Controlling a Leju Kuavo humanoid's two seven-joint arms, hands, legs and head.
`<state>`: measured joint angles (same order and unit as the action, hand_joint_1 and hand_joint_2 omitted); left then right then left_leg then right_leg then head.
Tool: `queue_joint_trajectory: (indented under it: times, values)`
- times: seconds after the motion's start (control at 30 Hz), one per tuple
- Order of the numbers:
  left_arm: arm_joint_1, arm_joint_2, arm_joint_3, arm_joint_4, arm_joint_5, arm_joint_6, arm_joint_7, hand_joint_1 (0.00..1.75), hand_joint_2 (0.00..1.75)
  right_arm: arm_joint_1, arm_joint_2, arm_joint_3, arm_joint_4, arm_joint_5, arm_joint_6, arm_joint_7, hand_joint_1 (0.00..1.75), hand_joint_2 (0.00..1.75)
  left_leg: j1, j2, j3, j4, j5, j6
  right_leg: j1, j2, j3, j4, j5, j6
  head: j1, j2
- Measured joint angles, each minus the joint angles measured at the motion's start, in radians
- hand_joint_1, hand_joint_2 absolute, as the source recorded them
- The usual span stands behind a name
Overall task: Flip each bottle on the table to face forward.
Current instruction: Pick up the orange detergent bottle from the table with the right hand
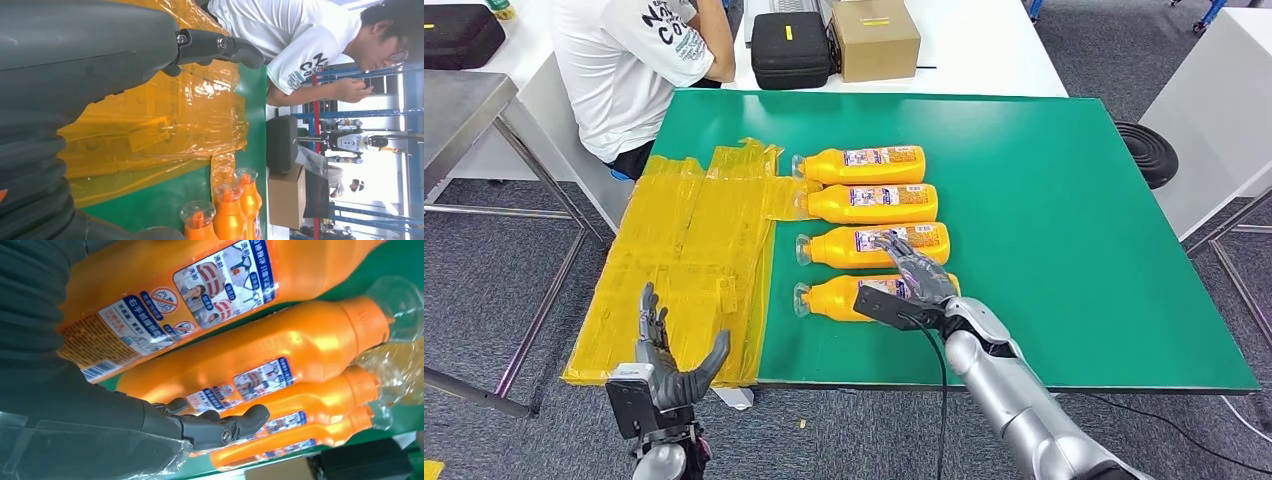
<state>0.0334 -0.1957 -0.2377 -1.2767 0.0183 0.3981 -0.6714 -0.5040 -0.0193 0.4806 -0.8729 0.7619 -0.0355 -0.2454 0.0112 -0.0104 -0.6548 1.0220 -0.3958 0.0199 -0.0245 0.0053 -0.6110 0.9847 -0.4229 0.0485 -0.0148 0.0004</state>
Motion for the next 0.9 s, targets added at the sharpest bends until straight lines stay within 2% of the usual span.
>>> queue_joint_trajectory:
  times: [0.3,0.9]
  values:
    - [0.034,0.0,0.01,-0.056,-0.019,0.006,0.012,0.0,1.75,-0.028,0.003,0.058,0.026,0.029,0.007,0.017,0.0,1.75,0.0,0.0,0.0,0.0,0.0,0.0,0.0,0.0,0.0,0.0,0.0,0.0,0.0,0.0]
    - [0.073,0.0,0.03,-0.118,-0.048,0.009,0.031,0.0,1.75,0.038,-0.037,0.103,-0.092,0.044,0.004,0.057,0.0,1.75,0.0,0.0,0.0,0.0,0.0,0.0,0.0,0.0,0.0,0.0,0.0,0.0,0.0,0.0]
